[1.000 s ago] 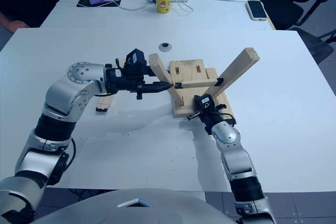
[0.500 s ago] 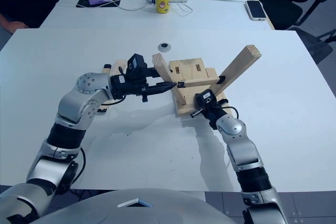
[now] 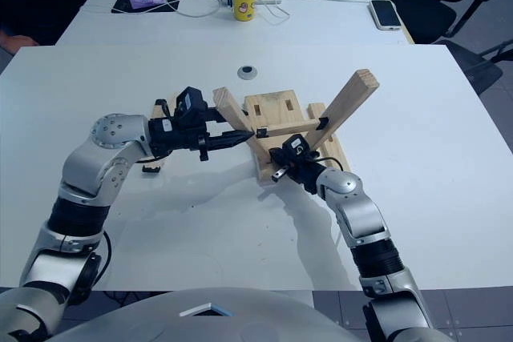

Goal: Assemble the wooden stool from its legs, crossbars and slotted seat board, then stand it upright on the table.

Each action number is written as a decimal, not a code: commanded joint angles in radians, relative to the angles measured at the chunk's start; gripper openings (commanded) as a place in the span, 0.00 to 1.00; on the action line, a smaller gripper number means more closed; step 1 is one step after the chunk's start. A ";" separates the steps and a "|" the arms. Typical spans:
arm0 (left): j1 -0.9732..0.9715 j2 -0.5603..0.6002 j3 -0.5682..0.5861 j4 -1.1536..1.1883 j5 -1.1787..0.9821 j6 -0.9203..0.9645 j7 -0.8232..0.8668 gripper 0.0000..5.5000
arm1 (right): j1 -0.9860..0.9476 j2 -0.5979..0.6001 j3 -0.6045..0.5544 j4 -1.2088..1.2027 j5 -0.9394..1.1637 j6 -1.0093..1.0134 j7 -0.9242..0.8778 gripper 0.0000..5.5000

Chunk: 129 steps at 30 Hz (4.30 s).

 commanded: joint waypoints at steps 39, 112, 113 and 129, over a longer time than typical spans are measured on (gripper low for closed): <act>-0.024 0.052 0.005 0.301 0.096 -0.235 -0.001 0.54 | 0.012 0.262 0.051 0.210 -0.046 0.074 -0.128 0.00; -0.478 -0.199 0.371 -0.111 -0.078 -0.194 0.760 0.00 | -0.013 0.329 -0.003 0.352 -0.140 -0.030 -0.263 0.00; -0.478 -0.205 0.367 -0.123 -0.081 -0.186 0.765 0.00 | -0.015 0.329 -0.005 0.356 -0.140 -0.031 -0.264 0.00; -0.162 -0.302 0.197 0.062 0.068 -0.040 0.872 0.00 | -0.081 0.340 -0.024 0.415 -0.141 -0.088 -0.246 0.00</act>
